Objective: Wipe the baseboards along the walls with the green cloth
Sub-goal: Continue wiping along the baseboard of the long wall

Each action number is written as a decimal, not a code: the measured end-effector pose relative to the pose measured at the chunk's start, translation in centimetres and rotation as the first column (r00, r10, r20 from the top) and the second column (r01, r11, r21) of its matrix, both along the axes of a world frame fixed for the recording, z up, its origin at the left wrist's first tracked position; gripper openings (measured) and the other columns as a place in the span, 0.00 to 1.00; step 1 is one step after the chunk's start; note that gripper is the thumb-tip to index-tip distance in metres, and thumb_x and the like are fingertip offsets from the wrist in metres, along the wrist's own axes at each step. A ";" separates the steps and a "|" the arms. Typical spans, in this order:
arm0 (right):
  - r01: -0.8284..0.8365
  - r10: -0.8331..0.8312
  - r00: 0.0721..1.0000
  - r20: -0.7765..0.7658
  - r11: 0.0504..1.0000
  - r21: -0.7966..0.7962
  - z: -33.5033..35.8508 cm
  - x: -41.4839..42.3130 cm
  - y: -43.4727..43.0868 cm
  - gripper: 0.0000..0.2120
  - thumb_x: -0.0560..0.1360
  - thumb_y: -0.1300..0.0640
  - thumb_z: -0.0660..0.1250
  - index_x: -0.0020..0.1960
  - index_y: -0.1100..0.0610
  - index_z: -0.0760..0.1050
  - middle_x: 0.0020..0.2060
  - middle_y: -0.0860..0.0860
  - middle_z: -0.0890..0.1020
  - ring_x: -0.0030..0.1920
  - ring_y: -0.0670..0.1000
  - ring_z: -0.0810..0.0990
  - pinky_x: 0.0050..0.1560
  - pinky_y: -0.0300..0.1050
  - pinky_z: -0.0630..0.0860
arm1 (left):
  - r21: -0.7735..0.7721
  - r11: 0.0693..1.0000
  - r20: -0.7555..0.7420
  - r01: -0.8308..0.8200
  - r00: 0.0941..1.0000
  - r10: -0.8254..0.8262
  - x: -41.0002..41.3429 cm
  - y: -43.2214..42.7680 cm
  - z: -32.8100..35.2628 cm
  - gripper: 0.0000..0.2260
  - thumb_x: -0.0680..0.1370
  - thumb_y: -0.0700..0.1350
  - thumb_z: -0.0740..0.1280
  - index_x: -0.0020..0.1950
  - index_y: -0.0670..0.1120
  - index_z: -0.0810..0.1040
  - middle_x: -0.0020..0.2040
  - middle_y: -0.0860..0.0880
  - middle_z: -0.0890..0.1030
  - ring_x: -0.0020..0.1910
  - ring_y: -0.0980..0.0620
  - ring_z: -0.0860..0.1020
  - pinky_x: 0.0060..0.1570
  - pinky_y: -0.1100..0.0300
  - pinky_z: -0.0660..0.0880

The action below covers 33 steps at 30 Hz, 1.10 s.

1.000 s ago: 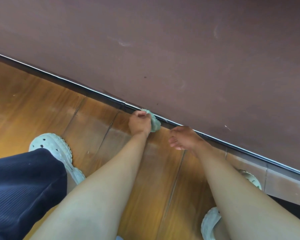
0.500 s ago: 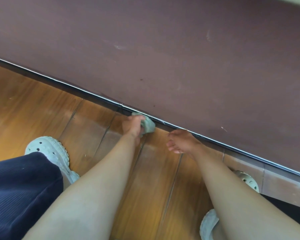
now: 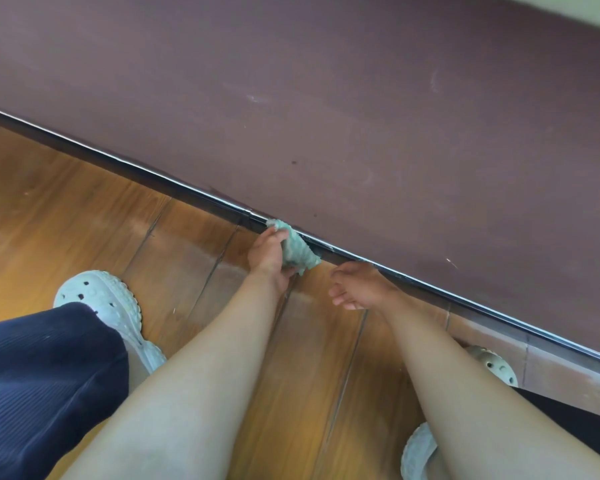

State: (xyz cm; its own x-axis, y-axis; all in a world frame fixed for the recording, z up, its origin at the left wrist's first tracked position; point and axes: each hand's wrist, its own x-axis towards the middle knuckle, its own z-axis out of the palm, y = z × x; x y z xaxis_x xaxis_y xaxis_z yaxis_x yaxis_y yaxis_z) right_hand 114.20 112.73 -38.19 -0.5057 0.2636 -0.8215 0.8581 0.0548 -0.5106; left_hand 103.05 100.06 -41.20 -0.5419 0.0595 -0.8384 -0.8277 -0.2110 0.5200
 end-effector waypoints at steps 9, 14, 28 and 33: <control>-0.041 0.041 0.999 0.010 0.999 0.003 -0.1 0.5 -0.1 0.05 0.80 0.52 0.63 0.53 0.49 0.77 0.47 0.53 0.85 0.43 0.50 0.84 0.48 0.43 0.80 | -0.008 0.959 -0.099 -0.282 0.955 0.280 -0.6 -0.6 0.1 0.17 0.75 0.30 0.71 0.63 0.38 0.79 0.50 0.47 0.81 0.39 0.53 0.82 0.45 0.60 0.83; -0.039 0.039 0.999 0.009 0.999 -0.004 0.0 0.5 0.0 0.07 0.80 0.53 0.63 0.55 0.51 0.77 0.49 0.53 0.85 0.48 0.52 0.85 0.51 0.45 0.80 | -0.058 0.991 -0.027 -0.117 0.993 0.115 -1.1 -0.7 -0.3 0.15 0.72 0.41 0.79 0.58 0.46 0.84 0.54 0.48 0.85 0.47 0.50 0.86 0.50 0.55 0.84; -0.067 0.067 0.998 0.002 0.998 -0.001 0.3 1.0 0.2 0.07 0.80 0.53 0.65 0.57 0.52 0.77 0.49 0.53 0.84 0.49 0.53 0.85 0.50 0.44 0.80 | -0.270 0.955 -0.259 -0.126 0.964 0.054 -1.5 0.2 -2.6 0.12 0.74 0.38 0.76 0.41 0.50 0.74 0.51 0.45 0.84 0.51 0.46 0.83 0.60 0.45 0.80; -0.053 0.053 0.999 0.007 0.998 0.018 0.1 1.7 0.3 0.07 0.80 0.52 0.64 0.56 0.51 0.77 0.47 0.52 0.84 0.46 0.50 0.85 0.44 0.41 0.79 | -0.257 0.965 -0.217 -0.047 0.976 -0.010 -0.3 1.1 -2.5 0.10 0.75 0.42 0.75 0.46 0.51 0.75 0.50 0.49 0.82 0.49 0.48 0.81 0.59 0.44 0.80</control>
State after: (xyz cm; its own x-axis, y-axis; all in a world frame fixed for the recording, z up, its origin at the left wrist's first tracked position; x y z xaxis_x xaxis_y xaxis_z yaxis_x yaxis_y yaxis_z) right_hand 115.85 113.07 -38.13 -0.5139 0.2514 -0.8202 0.8570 0.1090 -0.5036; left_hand 102.71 101.19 -43.67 -0.7097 -0.1556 -0.6871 -0.6876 -0.0596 0.7236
